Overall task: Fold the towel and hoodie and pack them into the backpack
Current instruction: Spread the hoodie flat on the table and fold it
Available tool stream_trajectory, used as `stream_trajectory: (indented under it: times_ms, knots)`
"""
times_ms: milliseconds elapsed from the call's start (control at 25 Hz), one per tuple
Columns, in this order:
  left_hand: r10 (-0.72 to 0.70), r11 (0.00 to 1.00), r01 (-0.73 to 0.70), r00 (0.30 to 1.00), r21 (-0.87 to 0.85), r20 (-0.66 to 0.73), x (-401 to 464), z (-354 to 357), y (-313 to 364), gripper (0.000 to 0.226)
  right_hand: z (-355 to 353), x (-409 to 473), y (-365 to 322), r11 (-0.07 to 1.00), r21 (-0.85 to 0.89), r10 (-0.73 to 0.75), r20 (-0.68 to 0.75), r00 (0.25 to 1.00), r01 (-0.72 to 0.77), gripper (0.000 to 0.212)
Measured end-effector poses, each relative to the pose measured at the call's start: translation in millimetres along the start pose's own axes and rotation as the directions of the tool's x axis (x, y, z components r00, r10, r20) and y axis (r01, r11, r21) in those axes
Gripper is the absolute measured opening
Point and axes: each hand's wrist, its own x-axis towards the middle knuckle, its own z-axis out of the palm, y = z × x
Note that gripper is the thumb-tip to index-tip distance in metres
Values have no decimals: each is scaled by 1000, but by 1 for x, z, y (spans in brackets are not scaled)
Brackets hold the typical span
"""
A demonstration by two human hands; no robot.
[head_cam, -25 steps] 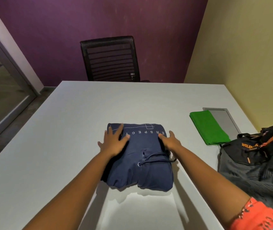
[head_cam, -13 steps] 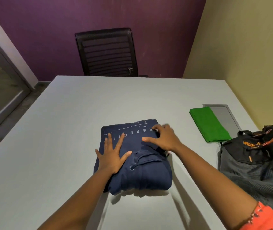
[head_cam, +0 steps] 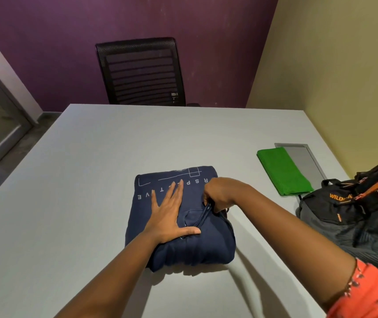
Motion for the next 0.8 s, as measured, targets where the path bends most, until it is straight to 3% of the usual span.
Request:
stream_trajectory:
  times_ms: [120,240,360,440,480,560,640,720,800]
  knots:
    - [3,998,-6,999,-61,-44,-1,-2,1,118,-2,4,5,990,136,8,-191,982,18,27]
    - [-23,972,3,997,-234,-80,0,-7,2,96,-7,11,0,949,287,-6,-398,917,131,25]
    - [-201,882,83,957,-464,-210,7,-17,12,75,-6,17,-12,929,319,-25,-455,890,189,49]
    - [-291,850,118,918,-513,-270,11,-25,15,69,-4,18,-14,930,352,93,-498,862,103,62]
    - [-259,880,109,926,-463,-274,12,-27,15,70,-2,19,-14,913,405,176,-506,845,53,62]
    - [-111,969,64,976,-238,-189,12,-25,13,86,8,21,-14,870,492,273,-419,866,-36,56]
    - [-50,998,48,997,-36,-67,11,-15,12,99,22,23,-16,898,415,254,-211,944,-149,61]
    - [-56,998,56,998,40,-7,10,-8,13,103,37,23,-17,920,344,221,-57,974,-188,69]
    - [-55,996,52,998,69,37,9,-6,14,104,46,23,-15,923,339,199,-23,980,-179,73]
